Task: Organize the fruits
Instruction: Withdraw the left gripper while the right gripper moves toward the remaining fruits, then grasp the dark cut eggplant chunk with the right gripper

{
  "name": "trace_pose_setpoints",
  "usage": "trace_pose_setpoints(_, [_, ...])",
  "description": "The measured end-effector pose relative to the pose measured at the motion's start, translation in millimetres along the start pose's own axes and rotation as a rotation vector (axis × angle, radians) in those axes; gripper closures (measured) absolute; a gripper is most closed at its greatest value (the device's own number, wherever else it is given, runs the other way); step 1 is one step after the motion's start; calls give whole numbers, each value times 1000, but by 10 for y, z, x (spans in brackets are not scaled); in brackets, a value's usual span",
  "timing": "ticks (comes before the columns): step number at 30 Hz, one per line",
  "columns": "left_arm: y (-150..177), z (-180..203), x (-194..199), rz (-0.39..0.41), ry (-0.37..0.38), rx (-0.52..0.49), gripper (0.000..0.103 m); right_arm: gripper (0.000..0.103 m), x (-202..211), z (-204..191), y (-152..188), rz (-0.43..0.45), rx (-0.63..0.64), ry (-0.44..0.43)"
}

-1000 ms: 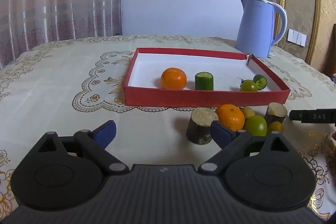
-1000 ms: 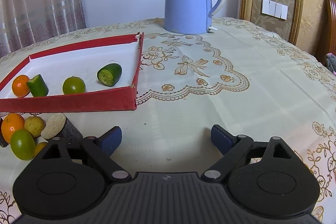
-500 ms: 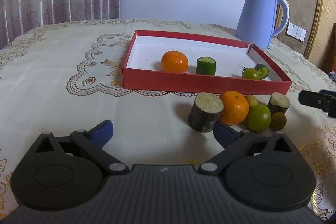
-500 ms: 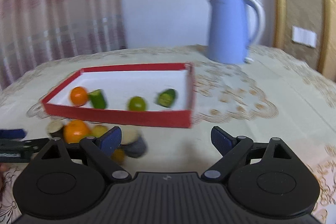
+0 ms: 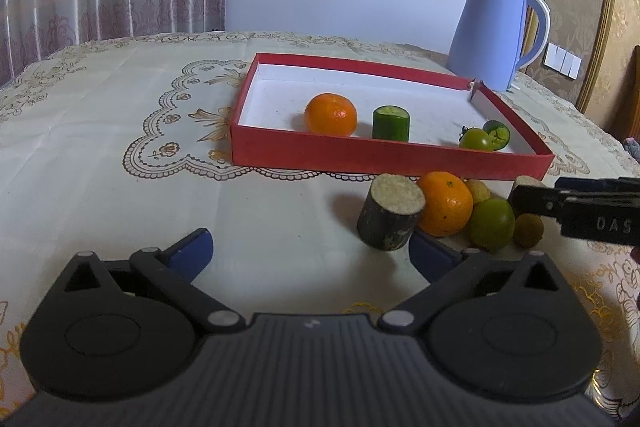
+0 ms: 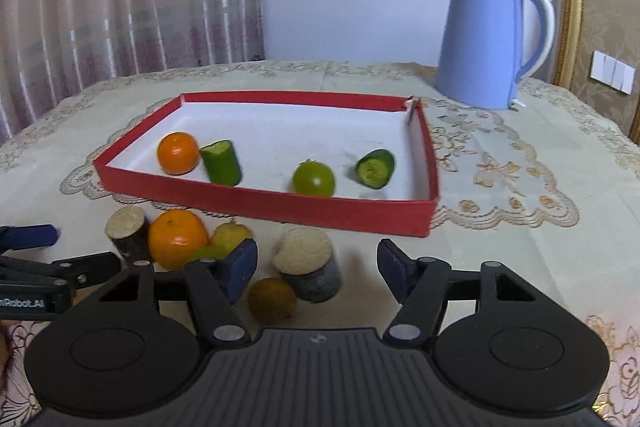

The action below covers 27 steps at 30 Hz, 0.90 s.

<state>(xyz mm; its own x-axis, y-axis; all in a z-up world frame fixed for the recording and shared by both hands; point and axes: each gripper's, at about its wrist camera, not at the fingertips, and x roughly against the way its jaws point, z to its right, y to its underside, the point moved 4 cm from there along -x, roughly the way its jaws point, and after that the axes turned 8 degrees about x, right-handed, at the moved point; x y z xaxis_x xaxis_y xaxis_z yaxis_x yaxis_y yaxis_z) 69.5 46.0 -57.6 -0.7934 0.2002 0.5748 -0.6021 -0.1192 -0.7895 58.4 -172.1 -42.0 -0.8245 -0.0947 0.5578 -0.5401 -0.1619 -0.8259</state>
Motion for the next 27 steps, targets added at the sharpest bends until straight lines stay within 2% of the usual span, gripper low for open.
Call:
trace_pose_setpoints(6, [-1,9,-4,-3,-1,0,0,37,-60,3,9,-9,0,27])
trace_pose_setpoints(11, [-3,11,-2,-3,-1,0,0,43,-144,61,10,-34,-33,24])
trace_pose_setpoints(17, [-2,9,-3,-3,-1,0,0,44,-216,56,-17,-50,-25,37])
trace_pose_setpoints(18, [-3,9,-2,-3,0,1,0,48,-223,62,-13,-47,-29,35])
trace_pose_setpoints(19, [-2,9,-5,-4,1,2,0,61,-223,70,-10,-42,-34,27])
trace_pose_setpoints(20, [-1,9,-6,-3,1,2,0,65,-214,83,-9,-38,-44,19])
trace_pose_setpoints(27, [1,9,-6,-4,1,3,0,65,-147,310,35,-32,-101,41])
